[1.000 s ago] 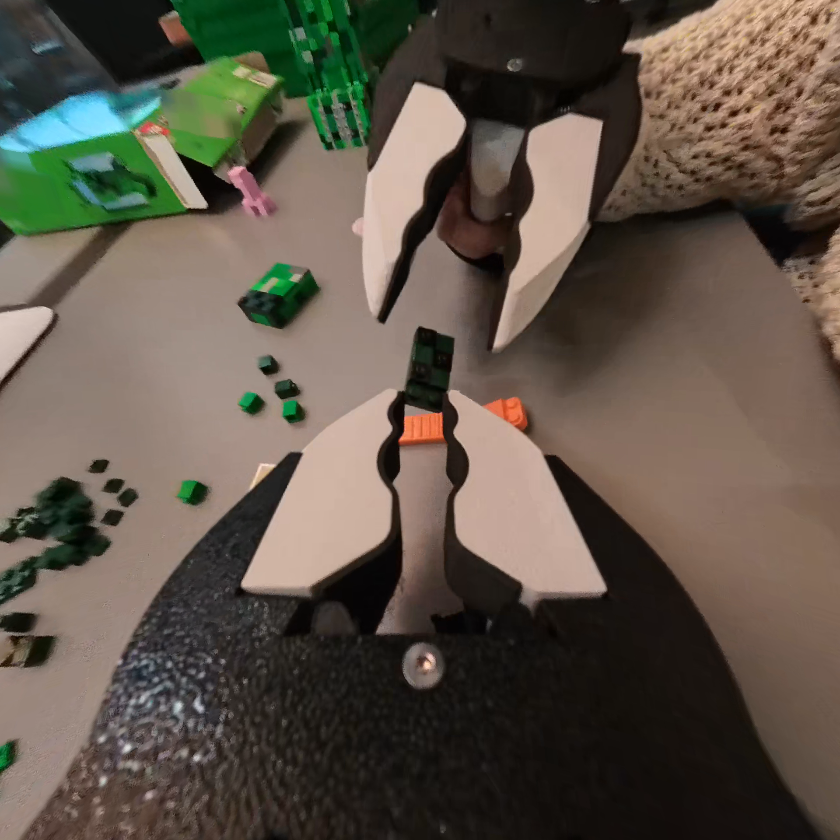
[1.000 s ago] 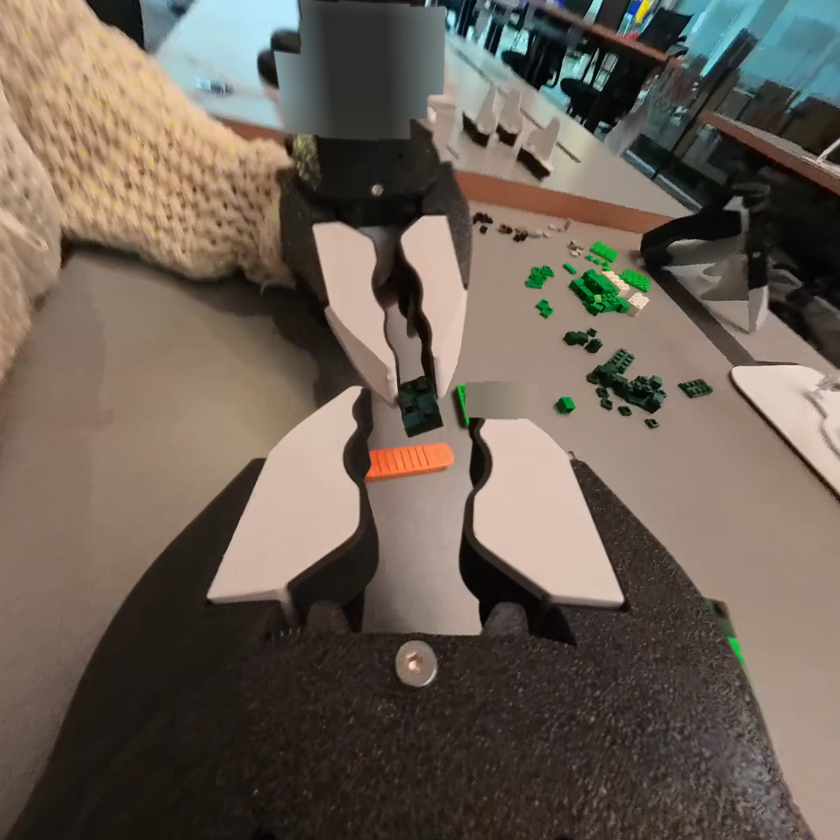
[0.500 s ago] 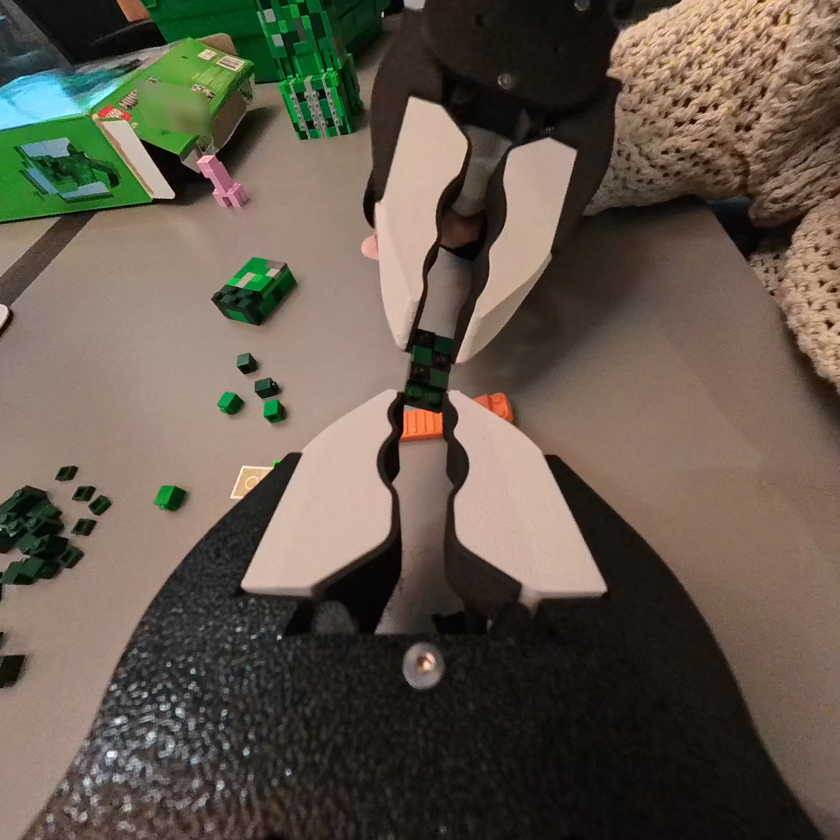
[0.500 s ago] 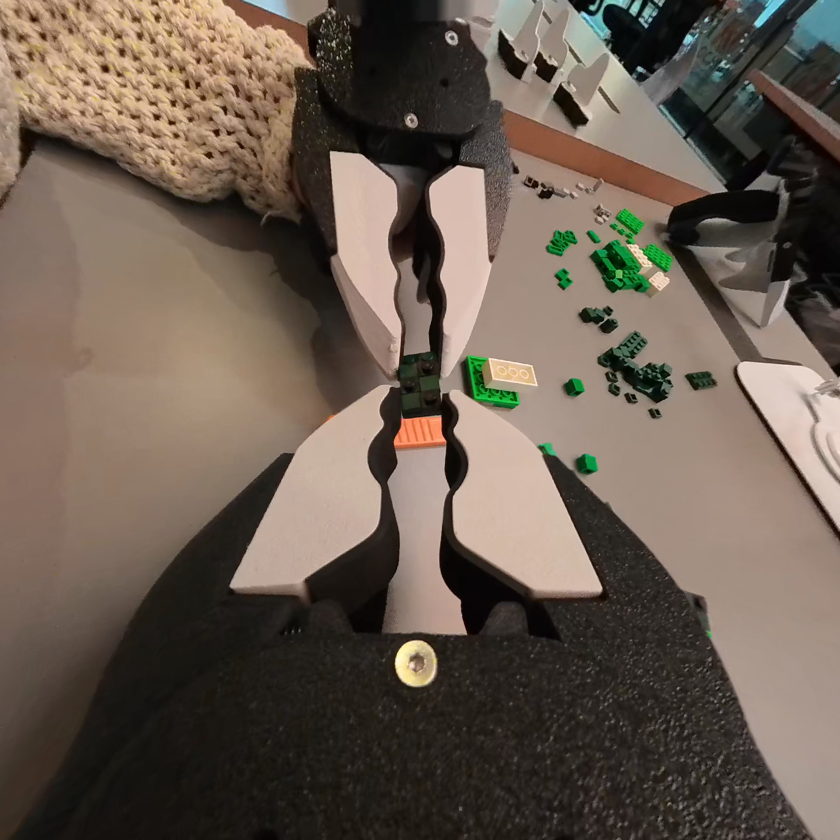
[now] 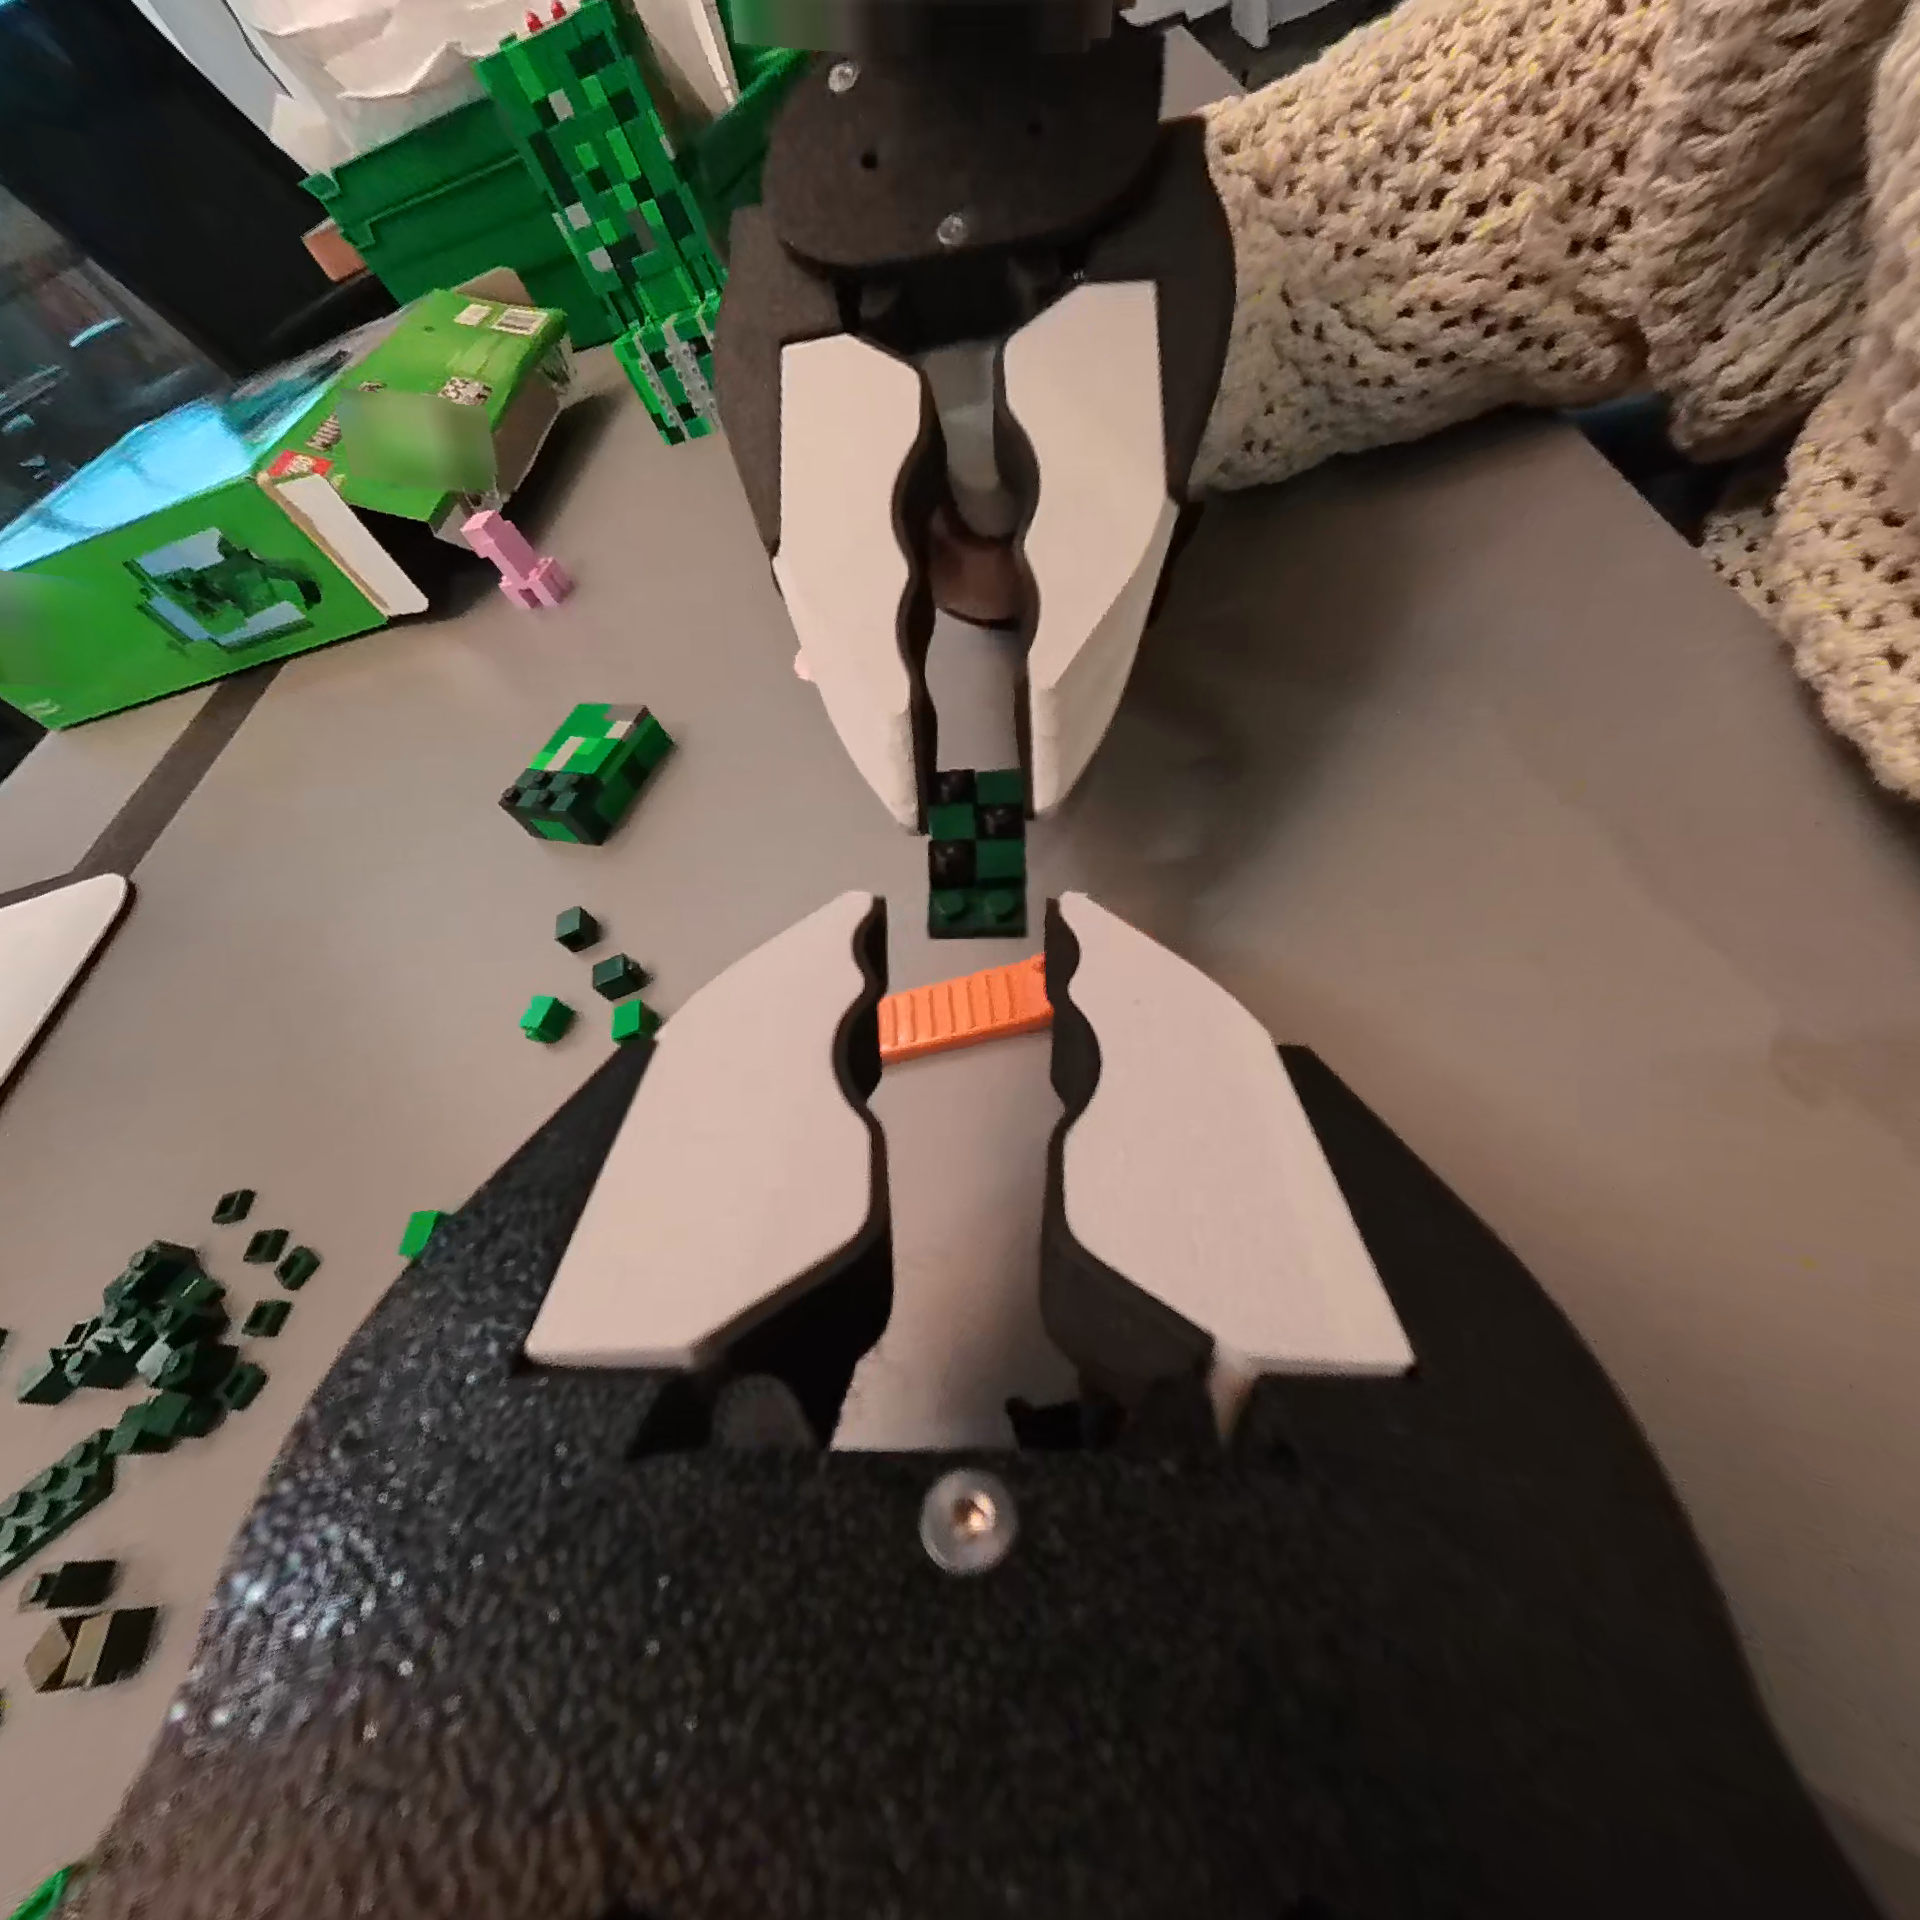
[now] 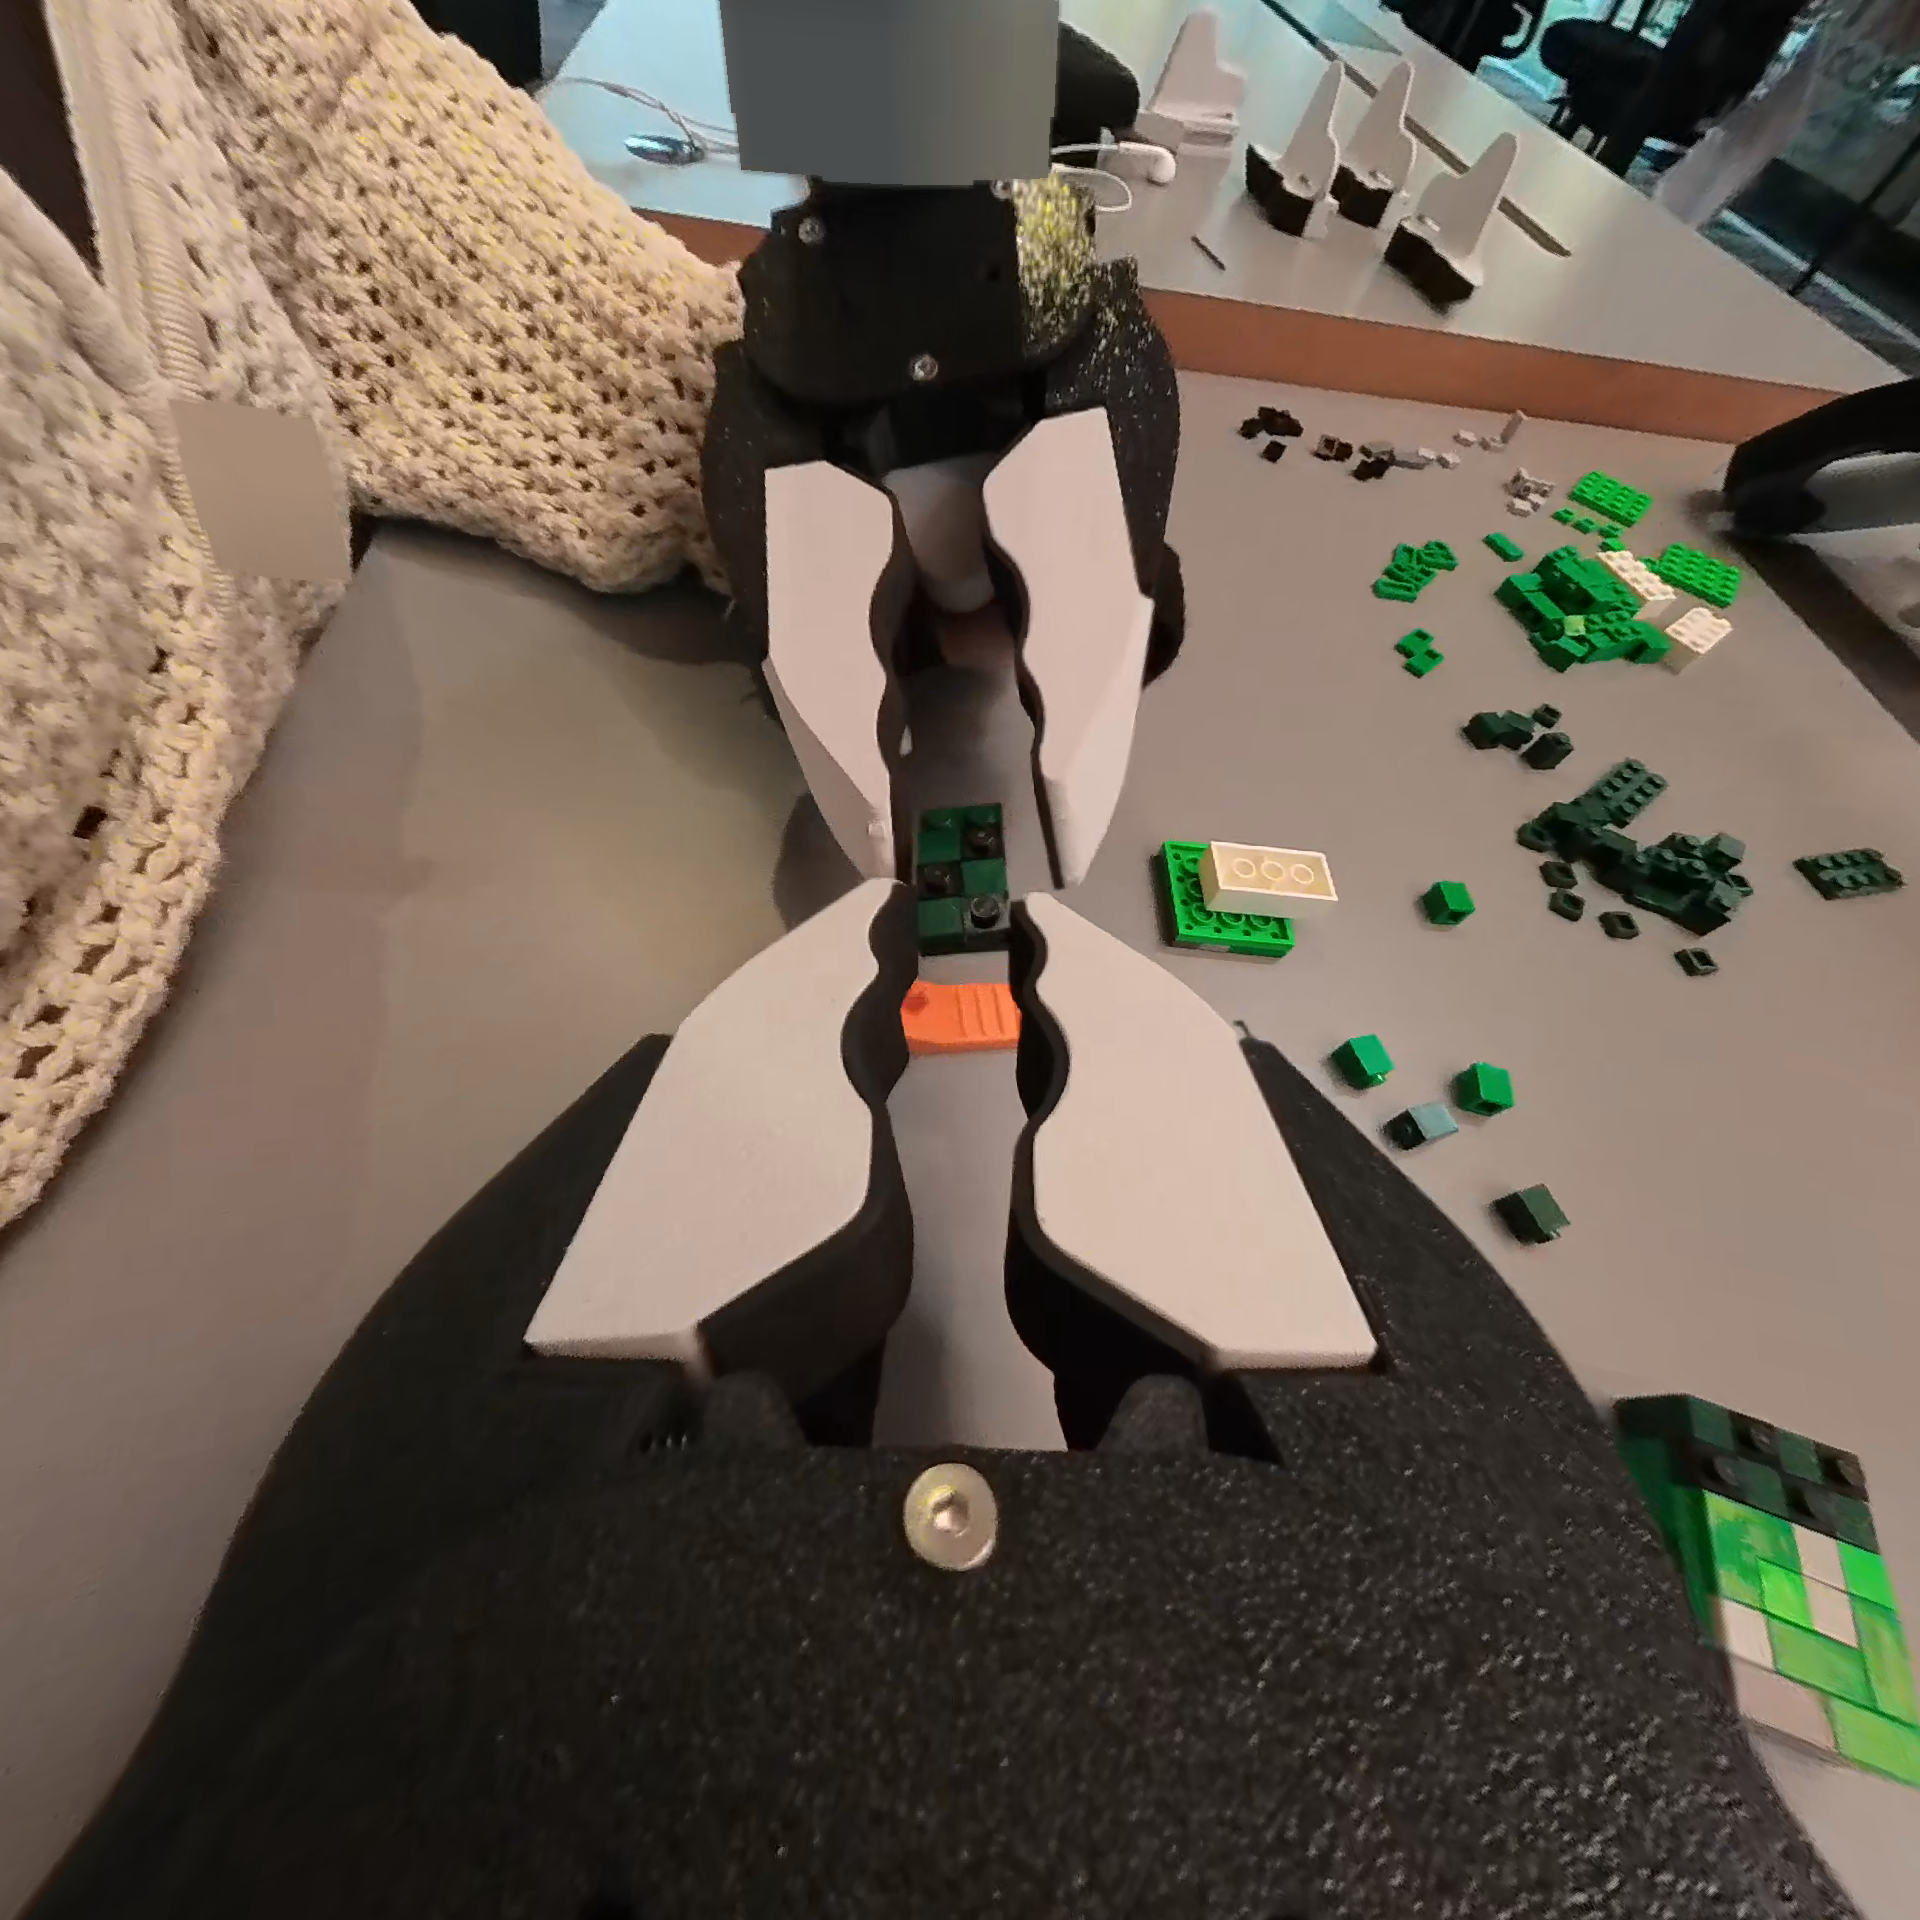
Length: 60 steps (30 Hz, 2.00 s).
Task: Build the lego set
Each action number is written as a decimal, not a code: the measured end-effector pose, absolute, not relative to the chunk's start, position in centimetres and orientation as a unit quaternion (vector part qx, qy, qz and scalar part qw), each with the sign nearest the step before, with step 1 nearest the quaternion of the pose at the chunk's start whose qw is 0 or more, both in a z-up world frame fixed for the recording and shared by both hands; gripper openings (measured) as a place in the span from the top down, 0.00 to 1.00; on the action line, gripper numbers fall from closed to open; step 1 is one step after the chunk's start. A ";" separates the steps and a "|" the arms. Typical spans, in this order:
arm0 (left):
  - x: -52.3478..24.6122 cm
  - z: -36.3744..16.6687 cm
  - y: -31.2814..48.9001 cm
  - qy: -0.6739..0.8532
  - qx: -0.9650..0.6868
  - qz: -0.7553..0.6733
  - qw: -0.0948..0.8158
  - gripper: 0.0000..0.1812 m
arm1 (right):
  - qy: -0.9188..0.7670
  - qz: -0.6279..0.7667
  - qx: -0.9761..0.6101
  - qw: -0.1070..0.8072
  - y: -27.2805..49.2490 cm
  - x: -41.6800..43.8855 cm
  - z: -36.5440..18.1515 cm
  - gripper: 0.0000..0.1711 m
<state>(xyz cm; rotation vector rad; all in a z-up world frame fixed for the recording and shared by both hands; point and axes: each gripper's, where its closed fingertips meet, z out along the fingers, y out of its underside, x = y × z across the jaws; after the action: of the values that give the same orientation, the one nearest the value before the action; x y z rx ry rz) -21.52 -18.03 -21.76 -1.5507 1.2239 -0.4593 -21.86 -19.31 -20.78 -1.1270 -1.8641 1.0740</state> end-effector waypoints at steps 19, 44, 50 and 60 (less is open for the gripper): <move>-21.0 -21.0 -19.0 0.519 -0.629 -0.243 0.526 0.91 | -0.703 0.467 -0.416 0.339 -19.8 -21.4 -20.0 0.91; -20.8 -21.0 -19.2 0.523 -0.627 -0.248 0.521 0.91 | -0.706 0.467 -0.402 0.349 -20.6 -22.0 -19.7 0.88; -20.9 -21.0 -19.3 0.523 -0.627 -0.250 0.521 0.91 | -0.721 0.437 -0.385 0.375 -20.5 -22.2 -20.0 0.91; -21.0 -20.6 -19.6 0.521 -0.618 -0.260 0.528 0.91 | -0.721 0.446 -0.385 0.365 -20.7 -22.2 -19.7 0.91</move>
<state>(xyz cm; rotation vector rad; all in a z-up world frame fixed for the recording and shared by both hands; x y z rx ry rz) -20.99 -19.61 -20.60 -1.4765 1.2447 -0.6206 -22.20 -20.69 -19.66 -0.9905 -1.8536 1.1477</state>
